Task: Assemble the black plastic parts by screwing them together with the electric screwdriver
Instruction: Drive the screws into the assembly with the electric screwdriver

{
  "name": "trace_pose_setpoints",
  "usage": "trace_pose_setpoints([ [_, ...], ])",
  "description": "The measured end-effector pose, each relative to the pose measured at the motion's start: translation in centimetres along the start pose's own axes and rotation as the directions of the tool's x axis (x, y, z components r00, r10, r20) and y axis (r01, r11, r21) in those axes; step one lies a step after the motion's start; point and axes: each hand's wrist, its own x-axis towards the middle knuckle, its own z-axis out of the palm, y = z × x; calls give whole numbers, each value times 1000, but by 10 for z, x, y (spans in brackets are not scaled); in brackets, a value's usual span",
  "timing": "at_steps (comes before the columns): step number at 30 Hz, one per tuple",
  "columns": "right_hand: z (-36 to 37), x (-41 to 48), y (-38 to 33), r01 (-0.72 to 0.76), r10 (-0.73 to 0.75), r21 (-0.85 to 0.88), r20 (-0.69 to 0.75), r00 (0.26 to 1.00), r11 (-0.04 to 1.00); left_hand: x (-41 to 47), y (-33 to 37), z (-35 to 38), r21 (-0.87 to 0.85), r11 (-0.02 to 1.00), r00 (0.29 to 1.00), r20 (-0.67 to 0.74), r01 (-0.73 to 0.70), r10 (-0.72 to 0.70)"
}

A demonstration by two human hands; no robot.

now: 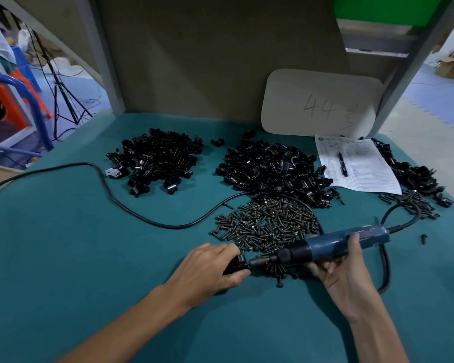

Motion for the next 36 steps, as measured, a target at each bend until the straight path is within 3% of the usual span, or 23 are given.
trace_pose_setpoints([
  [8,-1,3,4,38,-37,33,-13,999,999,0,1,1,86,995,996,-80,-42,49],
  [24,0,1,4,48,-48,-9,-5,999,999,1,4,-3,28,1000,1000,21,1,-1],
  [36,-1,2,6,41,-41,-3,-16,999,999,2,4,-1,90,996,999,-34,-25,28],
])
